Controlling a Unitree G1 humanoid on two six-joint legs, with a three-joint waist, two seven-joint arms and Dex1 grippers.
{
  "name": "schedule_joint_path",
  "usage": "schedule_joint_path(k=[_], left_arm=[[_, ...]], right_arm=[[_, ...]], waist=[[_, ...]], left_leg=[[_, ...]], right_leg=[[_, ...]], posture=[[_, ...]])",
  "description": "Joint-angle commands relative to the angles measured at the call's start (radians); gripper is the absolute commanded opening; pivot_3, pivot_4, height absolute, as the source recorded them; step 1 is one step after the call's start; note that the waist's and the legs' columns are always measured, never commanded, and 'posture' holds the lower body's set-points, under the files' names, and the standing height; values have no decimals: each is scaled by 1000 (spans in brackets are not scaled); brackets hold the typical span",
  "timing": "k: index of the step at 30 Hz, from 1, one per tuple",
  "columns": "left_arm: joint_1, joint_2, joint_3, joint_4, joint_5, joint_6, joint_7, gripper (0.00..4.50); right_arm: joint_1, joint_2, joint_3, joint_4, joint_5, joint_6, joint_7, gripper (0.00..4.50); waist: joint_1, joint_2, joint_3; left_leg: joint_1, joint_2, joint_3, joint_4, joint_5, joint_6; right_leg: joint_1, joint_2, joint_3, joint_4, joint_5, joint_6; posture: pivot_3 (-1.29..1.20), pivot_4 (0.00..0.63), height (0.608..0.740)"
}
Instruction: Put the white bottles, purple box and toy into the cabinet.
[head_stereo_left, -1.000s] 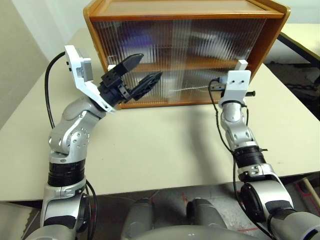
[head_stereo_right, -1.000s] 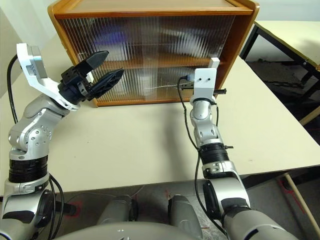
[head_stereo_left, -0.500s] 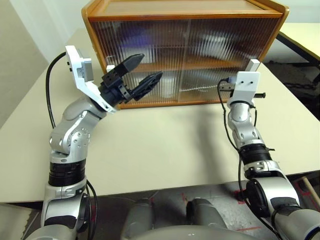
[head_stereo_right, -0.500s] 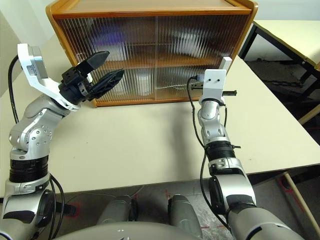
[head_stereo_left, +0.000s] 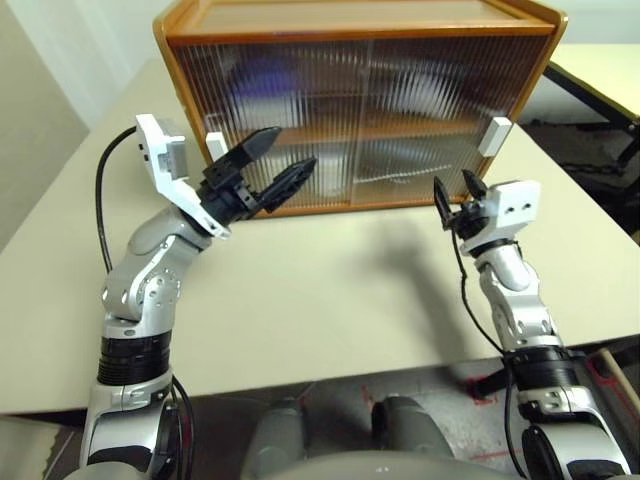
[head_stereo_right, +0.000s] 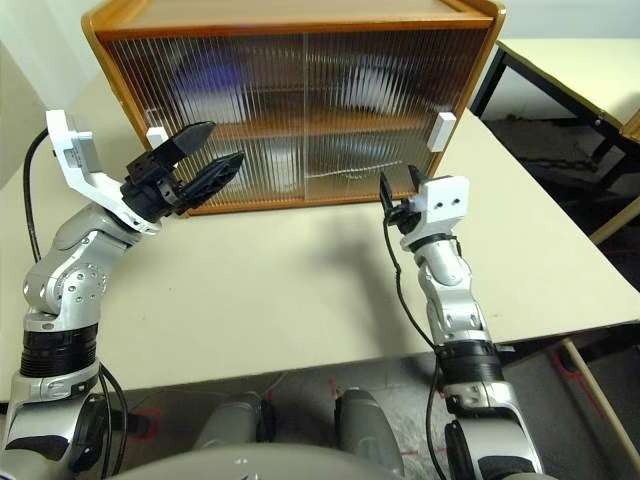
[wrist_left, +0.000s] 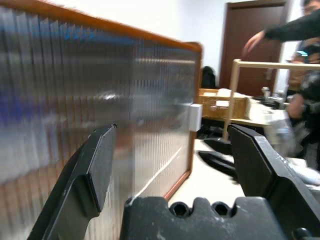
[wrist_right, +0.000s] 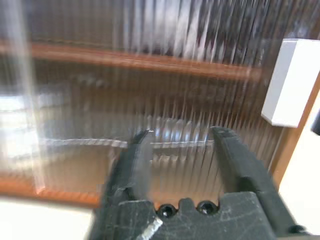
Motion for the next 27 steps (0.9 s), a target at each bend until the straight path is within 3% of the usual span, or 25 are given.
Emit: schedule_joint_path(k=[1,2,6,10,12,14,27], left_arm=[[83,-24,19,-5,49,-44,51,4500],[125,-39,24,-13,70,-59,82,4500],[213,-77,24,-34,132,-116,145,4500],[474,-184,37,-9,343,-315,308,4500],[537,-219,49,8,392,-374,360,4500],[588,-251,71,22,427,-417,418,4500],[694,-299,51,-23,481,-495,490,4500]], right_arm=[[92,-21,-12,-80,55,-18,81,4157],[127,-23,-18,-97,74,-22,99,4463],[184,-24,-29,-132,108,-21,133,4463],[263,-12,-25,-146,91,-80,150,4463],[286,-5,-27,-148,86,-99,144,4463],[305,2,-31,-147,83,-113,139,4463],[375,8,-68,-136,116,-148,152,4463]], waist=[[0,0,0],[0,0,0],[2,-2,1],[2,2,-1],[5,-2,1],[14,-5,2],[28,-4,3]], left_leg=[[0,0,0,0,0,0],[1,0,1,0,0,0],[6,1,2,-1,-3,-5],[12,1,5,-3,-4,-6],[16,2,6,-5,-6,-9],[16,5,5,-4,-6,-9],[12,8,6,-4,-7,-11]], right_leg=[[0,0,0,0,0,0],[1,0,1,0,-1,1],[4,-1,2,1,-3,2],[7,-2,4,-1,-3,-1],[15,-2,5,-2,-15,-14],[12,-1,1,-2,-15,-15],[9,-1,-4,-3,-16,-17]], posture=[[108,0,740],[104,0,740],[103,0,740],[107,0,740],[111,0,740],[111,0,740],[119,0,740]])
